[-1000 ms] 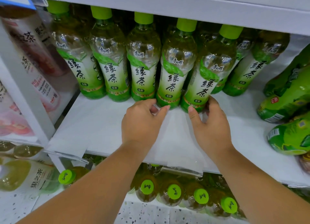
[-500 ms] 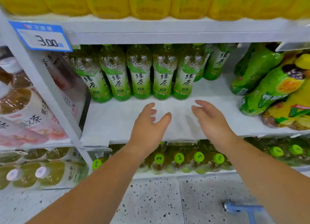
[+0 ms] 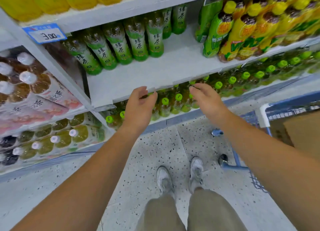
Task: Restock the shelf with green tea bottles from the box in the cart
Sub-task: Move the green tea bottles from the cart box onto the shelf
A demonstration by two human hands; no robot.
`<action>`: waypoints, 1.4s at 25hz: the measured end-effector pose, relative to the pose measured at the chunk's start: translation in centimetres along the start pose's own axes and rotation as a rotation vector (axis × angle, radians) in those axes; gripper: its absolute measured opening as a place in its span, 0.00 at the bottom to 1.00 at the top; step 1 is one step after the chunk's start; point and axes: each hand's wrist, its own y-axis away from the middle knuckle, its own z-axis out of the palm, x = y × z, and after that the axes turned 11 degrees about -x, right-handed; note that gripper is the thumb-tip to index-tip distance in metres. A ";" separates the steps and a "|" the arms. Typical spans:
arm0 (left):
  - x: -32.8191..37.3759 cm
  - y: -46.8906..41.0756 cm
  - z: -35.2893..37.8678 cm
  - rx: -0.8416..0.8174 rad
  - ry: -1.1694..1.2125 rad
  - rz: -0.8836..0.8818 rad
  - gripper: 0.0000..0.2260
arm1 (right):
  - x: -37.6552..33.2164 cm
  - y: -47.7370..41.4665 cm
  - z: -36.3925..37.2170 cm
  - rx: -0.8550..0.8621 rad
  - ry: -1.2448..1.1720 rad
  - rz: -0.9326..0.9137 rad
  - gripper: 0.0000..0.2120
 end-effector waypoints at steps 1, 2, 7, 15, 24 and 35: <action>0.6 1.6 0.3 -0.009 0.004 0.002 0.21 | -0.2 2.0 -0.4 0.003 -0.046 -0.001 0.25; 1.1 3.0 0.7 -0.015 0.005 0.004 0.21 | -0.3 4.0 -0.8 0.003 -0.083 -0.001 0.25; 3.2 9.8 4.2 -0.118 0.005 0.001 0.21 | -0.1 12.8 -3.6 0.099 -0.186 -0.039 0.24; 8.3 14.2 10.4 -0.266 -0.170 0.085 0.26 | 2.6 23.3 -11.2 0.178 -0.177 -0.063 0.23; 11.0 18.0 27.9 -0.351 -0.022 0.091 0.27 | 9.3 32.3 -26.5 0.307 -0.117 0.015 0.24; 11.0 22.5 44.1 -0.547 0.053 -0.021 0.28 | 16.9 35.2 -42.0 0.342 -0.115 0.279 0.17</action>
